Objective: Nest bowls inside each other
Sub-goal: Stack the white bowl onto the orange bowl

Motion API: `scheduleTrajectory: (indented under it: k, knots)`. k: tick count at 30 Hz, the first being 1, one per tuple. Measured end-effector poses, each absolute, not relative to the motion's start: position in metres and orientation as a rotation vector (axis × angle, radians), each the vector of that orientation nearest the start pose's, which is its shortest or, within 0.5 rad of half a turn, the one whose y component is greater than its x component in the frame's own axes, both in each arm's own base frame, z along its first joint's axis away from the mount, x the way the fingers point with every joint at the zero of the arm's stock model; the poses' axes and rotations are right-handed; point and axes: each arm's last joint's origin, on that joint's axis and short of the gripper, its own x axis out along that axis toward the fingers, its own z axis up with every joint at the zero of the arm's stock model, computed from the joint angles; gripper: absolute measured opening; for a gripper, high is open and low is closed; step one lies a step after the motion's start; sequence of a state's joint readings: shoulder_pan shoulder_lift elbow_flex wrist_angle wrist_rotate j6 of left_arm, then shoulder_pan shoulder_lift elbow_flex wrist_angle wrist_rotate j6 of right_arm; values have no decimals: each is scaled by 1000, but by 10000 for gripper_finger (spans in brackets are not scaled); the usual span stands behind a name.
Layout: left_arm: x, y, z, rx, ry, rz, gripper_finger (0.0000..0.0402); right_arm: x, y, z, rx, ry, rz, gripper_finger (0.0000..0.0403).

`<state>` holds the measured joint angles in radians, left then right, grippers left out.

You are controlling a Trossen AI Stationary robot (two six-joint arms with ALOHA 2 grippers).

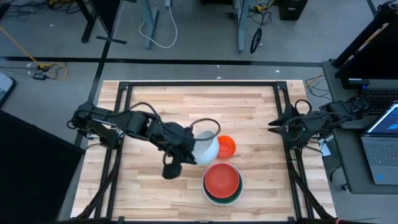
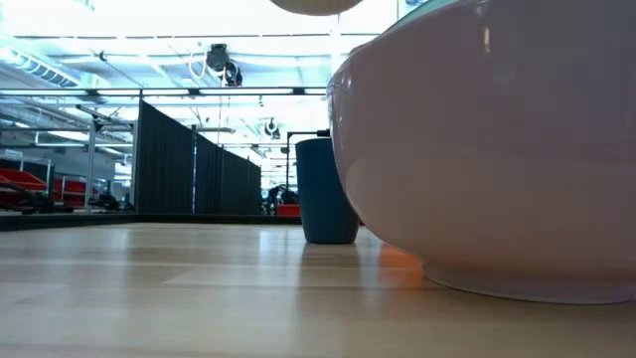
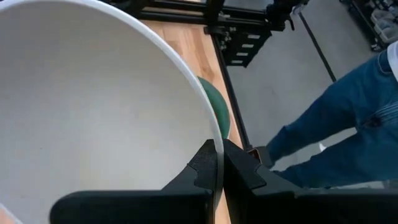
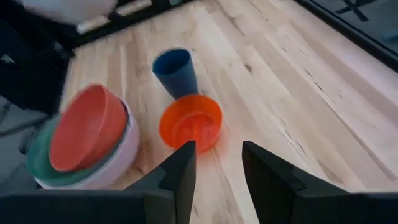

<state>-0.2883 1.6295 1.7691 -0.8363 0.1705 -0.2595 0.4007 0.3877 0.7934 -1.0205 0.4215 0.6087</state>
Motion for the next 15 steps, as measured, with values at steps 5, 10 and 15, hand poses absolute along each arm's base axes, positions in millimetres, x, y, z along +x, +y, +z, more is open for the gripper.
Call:
scheduleTrajectory:
  k: [5,10,15]
  knots:
    - [343,-111,389,-223,739,-350,0,59,12,292,332,510,-178,115]
    - [356,-119,377,-218,736,-354,0,66,15,276,335,521,-176,102]
    - [366,-130,360,-204,784,-364,0,71,17,270,336,514,-168,88]
